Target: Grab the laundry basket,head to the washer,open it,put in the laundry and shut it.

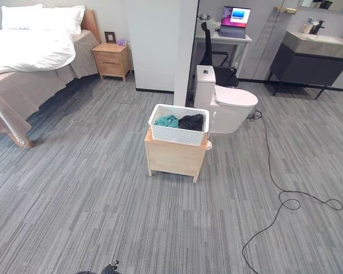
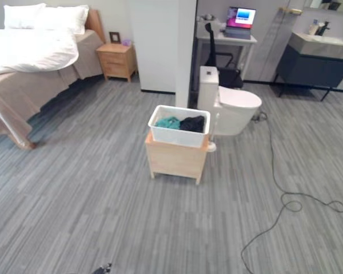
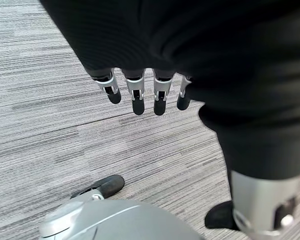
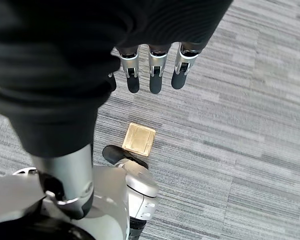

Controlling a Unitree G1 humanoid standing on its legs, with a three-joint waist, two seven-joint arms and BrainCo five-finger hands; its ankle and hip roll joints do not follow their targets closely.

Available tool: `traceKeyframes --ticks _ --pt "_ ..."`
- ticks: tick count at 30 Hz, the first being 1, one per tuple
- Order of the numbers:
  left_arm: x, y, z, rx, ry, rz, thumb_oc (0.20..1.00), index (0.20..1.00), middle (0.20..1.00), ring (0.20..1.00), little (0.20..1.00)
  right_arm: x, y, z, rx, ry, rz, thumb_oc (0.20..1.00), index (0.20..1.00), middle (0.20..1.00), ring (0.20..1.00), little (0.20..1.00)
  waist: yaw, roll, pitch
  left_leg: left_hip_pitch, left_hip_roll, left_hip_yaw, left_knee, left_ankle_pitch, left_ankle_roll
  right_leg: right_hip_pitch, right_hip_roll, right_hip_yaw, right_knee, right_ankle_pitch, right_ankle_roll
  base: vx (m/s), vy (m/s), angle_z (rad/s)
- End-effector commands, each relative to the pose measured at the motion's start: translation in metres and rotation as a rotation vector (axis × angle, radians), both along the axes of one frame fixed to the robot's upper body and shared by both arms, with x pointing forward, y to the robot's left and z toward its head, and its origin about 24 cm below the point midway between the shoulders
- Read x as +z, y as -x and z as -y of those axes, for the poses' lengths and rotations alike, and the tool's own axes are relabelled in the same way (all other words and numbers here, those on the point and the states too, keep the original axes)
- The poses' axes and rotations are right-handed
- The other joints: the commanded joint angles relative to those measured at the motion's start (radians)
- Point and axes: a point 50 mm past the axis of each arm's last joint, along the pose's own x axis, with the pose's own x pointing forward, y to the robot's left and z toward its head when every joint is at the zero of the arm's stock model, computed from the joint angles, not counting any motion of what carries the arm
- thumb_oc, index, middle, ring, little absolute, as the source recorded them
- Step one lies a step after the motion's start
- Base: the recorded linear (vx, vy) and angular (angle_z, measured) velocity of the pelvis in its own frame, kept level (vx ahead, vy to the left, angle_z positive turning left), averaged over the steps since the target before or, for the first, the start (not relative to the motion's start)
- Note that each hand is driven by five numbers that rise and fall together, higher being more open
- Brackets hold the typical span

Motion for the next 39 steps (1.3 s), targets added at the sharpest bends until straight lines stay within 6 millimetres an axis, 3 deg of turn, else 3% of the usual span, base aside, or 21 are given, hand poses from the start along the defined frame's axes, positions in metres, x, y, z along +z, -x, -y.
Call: traceKeyframes --ticks 1,14,39 --pt "0.006 -0.014 -0.016 0.062 -0.058 0.044 1.000 1.000 1.000 1.000 1.000 -0.001 -0.033 -0.014 0.125 -0.031 0.099 1.000 1.000 1.000 1.000 1.000 -0.010 -0.038 0.004 -0.033 0.056 -0.070 -0.009 -0.031 -0.046 0.013 -0.125 -0.008 0.009 -0.007 0.112 0.00 0.000 0.00" --pt "0.007 -0.021 -0.012 0.060 -0.048 0.073 1.000 1.000 1.000 1.000 1.000 0.000 -0.037 -0.010 0.136 -0.013 0.095 1.000 1.000 1.000 1.000 1.000 -0.008 -0.037 0.007 -0.028 0.055 -0.067 -0.009 -0.034 -0.046 0.019 -0.124 -0.008 0.009 -0.009 0.112 0.00 0.000 0.00" --pt "0.003 -0.021 0.004 0.036 -0.001 0.062 1.000 1.000 1.000 1.000 1.000 0.003 -0.020 0.009 0.099 0.044 0.009 1.000 1.000 1.000 1.000 1.000 -0.014 -0.010 0.014 -0.021 0.051 -0.067 -0.009 -0.036 -0.043 0.024 -0.126 -0.011 0.009 -0.011 0.112 0.00 0.000 0.00"
